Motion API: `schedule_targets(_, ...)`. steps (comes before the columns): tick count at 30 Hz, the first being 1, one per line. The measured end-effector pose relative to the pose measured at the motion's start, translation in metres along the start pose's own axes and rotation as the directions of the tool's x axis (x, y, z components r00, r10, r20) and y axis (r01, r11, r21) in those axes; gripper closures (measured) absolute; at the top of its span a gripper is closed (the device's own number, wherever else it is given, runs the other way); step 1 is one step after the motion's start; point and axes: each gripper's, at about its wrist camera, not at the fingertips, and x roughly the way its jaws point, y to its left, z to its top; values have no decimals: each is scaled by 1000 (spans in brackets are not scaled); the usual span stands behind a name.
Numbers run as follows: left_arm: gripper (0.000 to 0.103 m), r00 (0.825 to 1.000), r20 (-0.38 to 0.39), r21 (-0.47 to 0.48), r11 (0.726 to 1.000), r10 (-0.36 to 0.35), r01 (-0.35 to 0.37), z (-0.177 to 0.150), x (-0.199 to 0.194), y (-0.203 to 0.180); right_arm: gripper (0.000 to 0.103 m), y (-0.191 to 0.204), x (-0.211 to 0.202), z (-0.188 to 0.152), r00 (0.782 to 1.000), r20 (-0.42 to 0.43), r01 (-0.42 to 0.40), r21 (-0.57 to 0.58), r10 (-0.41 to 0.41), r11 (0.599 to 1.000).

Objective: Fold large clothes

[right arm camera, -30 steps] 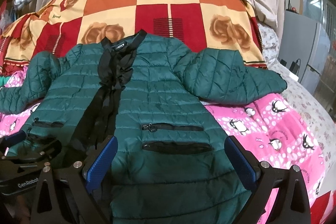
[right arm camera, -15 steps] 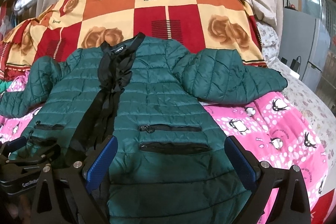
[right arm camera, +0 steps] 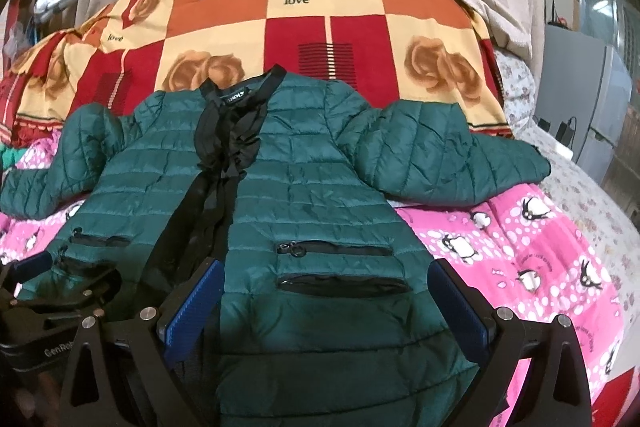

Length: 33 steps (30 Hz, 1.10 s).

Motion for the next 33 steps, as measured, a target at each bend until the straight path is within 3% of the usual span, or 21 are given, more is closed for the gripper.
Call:
schedule_targets(18,0,999,-3,-82,996,-42,42,0,-4,20,2,4,-5,-1,999,22,51,-51,-49,997)
schedule_targets(33,0,1000,-7,-69,997,-27,27,0,-4,20,1,2,-9,-1,999,29,45,-46,-44,998)
